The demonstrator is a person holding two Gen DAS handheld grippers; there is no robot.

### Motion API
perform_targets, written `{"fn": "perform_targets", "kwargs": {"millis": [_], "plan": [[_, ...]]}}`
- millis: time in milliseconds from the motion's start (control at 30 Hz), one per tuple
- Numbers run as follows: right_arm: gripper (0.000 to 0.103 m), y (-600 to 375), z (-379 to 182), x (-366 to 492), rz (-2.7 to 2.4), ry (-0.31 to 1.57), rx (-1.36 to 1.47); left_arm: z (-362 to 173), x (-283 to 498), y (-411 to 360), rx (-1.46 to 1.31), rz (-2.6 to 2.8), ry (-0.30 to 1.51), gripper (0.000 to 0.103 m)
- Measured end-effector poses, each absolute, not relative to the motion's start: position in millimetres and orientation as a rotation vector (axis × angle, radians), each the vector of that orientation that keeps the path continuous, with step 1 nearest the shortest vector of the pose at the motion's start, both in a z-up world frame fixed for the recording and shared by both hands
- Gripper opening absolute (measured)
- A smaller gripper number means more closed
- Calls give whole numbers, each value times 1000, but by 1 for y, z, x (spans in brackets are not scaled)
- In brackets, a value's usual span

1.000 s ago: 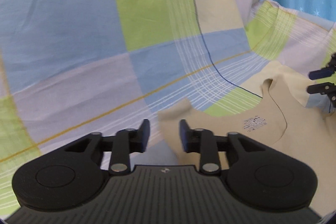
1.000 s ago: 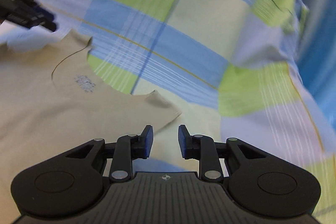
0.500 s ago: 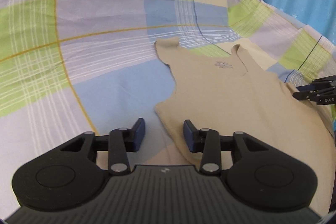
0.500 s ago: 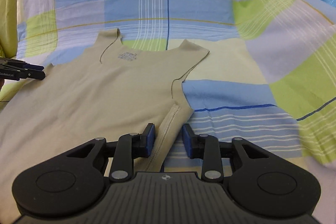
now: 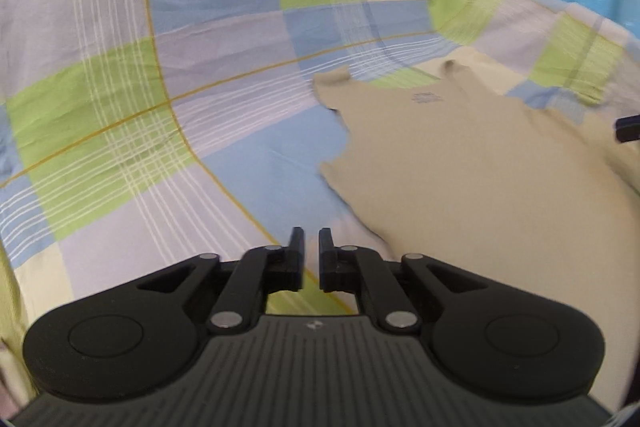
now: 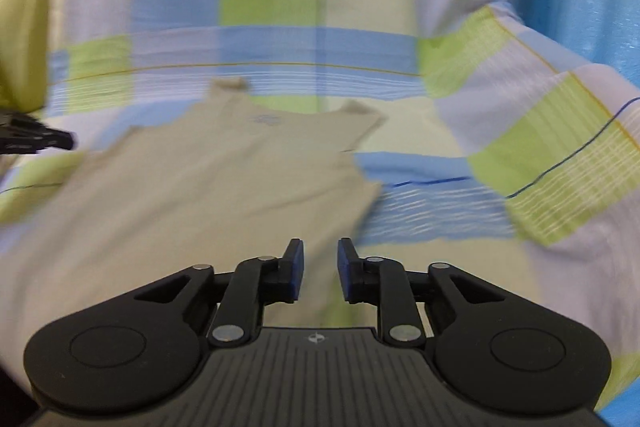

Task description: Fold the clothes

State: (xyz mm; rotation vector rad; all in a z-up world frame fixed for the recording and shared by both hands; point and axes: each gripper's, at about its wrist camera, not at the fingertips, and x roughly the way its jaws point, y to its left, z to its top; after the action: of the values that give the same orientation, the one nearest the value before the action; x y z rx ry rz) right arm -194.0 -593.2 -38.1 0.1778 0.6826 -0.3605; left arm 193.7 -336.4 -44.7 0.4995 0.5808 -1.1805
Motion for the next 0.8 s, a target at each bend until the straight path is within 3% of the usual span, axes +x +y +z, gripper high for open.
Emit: {"fn": "perform_targets", "kwargs": {"millis": [133,467,533,667,700,733,800], "plan": [[28,-523,-42,-209,-243,669,156,-38,146,-291,559,-1288,587,17],[29,-344,-65,-174,86,683,-153,-52,89,-226,752,-1357,578,20],[34,-330,-68,-163,99,689,-212,-56,92,-222,712,-1375,626,31],[46,-316,-78,-150,105,713,-299,-66,106,-225,560,-1391,737,35],[45,-316,-80,-148,106,720,-308,-70,109,-229,518,-1400,771,39],[38,-317,-82,-146,102,725,-307,-74,113,-232,475,-1408,807,40],[28,-321,-84,-144,89,730,-291,-76,115,-235,445,-1410,811,36]]}}
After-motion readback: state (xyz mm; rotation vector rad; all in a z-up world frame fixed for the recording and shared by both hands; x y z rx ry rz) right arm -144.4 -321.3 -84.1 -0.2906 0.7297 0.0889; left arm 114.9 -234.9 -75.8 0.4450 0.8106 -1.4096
